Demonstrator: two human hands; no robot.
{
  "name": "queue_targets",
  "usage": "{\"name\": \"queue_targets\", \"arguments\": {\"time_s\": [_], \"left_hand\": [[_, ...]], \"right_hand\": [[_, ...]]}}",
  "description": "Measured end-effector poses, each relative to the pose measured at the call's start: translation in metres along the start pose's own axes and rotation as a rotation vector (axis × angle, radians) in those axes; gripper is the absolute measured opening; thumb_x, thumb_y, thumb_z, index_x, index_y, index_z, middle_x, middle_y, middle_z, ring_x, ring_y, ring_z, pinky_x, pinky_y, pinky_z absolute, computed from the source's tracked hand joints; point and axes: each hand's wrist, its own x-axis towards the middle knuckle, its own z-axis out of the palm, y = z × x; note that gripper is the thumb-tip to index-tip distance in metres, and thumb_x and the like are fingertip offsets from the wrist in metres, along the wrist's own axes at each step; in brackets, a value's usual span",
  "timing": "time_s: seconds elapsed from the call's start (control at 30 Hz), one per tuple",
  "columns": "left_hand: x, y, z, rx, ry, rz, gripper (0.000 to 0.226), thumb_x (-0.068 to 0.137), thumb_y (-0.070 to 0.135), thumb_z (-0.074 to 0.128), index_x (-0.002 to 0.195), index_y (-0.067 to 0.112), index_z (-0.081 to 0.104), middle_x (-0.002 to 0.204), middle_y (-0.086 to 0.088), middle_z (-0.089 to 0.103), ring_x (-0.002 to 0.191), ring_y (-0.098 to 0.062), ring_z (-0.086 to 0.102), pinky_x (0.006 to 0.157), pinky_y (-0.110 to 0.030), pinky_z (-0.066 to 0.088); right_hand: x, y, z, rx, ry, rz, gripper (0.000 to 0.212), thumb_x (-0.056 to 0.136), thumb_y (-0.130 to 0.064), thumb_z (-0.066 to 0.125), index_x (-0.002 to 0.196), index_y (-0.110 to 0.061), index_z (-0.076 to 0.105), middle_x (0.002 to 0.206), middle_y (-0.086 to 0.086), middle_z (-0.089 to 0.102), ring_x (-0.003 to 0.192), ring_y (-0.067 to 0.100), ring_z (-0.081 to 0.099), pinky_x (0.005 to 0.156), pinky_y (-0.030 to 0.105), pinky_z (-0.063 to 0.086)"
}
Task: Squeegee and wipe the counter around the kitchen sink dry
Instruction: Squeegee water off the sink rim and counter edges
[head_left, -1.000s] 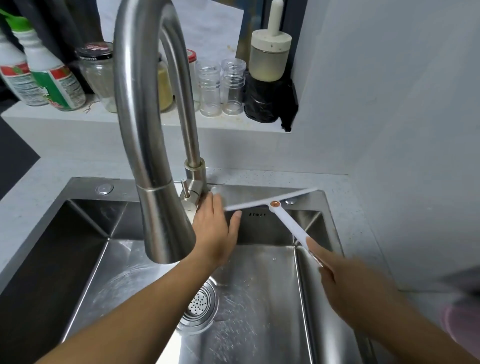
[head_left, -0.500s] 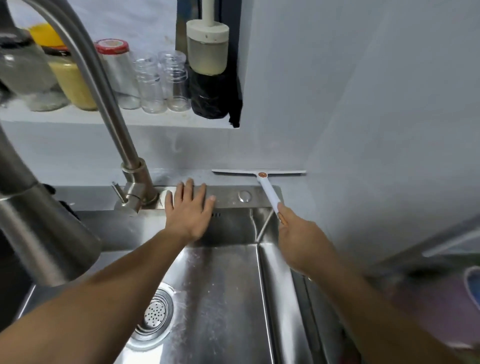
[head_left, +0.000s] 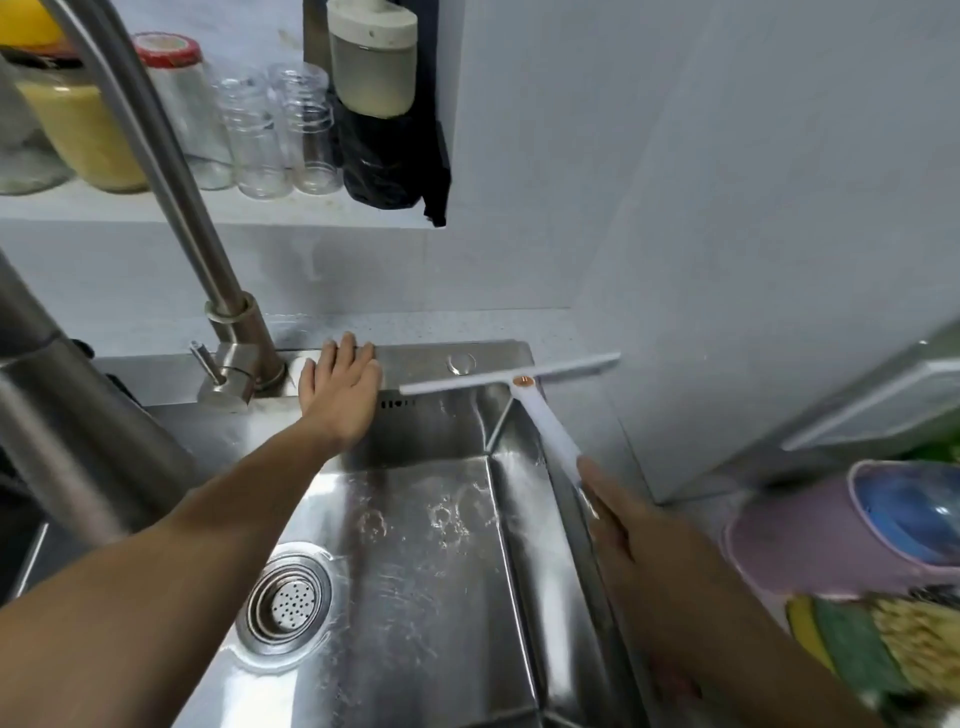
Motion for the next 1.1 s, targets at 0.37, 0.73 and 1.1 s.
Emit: {"name": "queue_targets", "arguments": {"time_s": [0.37,0.73,1.1], "left_hand": [[0.001,-0.008,0.002,-0.062,0.005,0.028,0.062,0.106,0.049,0.007,0.159,0.024,0.023,0.171,0.0,0.001,0.156,-0.018,-0.009,0.123,-0.04,-0.011],[0.0,-0.014,0.01,0.029,0.063,0.112,0.061,0.106,0.049,0.013,0.156,0.018,0.028,0.17,-0.006,0.006,0.156,-0.025,-0.004,0.123,-0.046,-0.007],[-0.082,-0.012,-0.004,-0.144,0.278,0.183,0.049,0.1,0.041,0.034,0.126,0.008,0.06,0.135,-0.021,0.058,0.125,-0.041,0.052,0.105,-0.051,0.038]], "right_hand": [[0.082,0.004,0.037,-0.167,0.099,0.018,0.044,0.1,-0.02,0.035,0.142,-0.035,0.032,0.07,-0.001,0.057,0.057,0.016,0.053,0.054,0.033,0.041],[-0.07,0.004,0.054,-0.08,0.012,0.184,0.051,0.105,-0.033,0.028,0.152,-0.046,0.014,0.126,0.012,0.061,0.1,0.026,0.061,0.086,0.037,0.05],[-0.028,-0.004,0.044,-0.076,0.144,0.1,0.038,0.102,-0.022,0.035,0.139,-0.027,0.045,0.098,0.005,0.067,0.084,0.028,0.061,0.075,0.034,0.047]]}}
